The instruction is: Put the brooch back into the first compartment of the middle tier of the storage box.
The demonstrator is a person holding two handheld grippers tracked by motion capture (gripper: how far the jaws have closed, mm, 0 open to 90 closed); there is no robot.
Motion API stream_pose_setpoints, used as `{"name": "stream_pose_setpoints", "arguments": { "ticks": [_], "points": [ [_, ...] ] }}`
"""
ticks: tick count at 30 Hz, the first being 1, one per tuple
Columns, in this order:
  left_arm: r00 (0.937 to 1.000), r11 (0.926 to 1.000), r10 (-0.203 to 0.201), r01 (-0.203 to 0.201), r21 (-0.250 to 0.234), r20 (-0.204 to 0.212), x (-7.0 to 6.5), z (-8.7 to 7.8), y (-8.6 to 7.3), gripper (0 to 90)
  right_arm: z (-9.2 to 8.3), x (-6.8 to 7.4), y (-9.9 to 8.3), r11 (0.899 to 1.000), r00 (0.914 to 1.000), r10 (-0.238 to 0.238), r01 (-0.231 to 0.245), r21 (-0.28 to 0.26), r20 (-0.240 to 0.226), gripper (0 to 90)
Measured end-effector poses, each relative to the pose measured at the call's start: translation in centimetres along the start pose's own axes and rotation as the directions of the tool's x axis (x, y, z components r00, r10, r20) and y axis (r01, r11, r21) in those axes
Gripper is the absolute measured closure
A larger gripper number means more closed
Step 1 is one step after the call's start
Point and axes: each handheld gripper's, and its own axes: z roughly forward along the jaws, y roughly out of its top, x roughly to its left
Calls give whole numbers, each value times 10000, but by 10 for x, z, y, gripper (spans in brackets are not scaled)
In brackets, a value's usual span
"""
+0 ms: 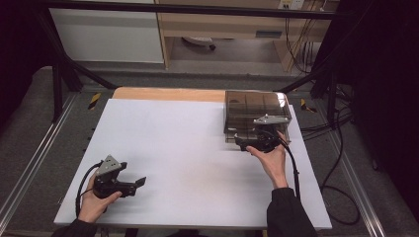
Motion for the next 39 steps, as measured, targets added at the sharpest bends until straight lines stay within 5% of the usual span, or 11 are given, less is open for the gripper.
{"name": "stream_pose_setpoints", "arguments": {
  "ticks": [39],
  "points": [
    [10000, 10000, 14, -14, 87, -10, -1, 1, 0, 45, -38, 1, -87, 9994, 9894, 128, -81, 336, -1449, 12]
  ]
}}
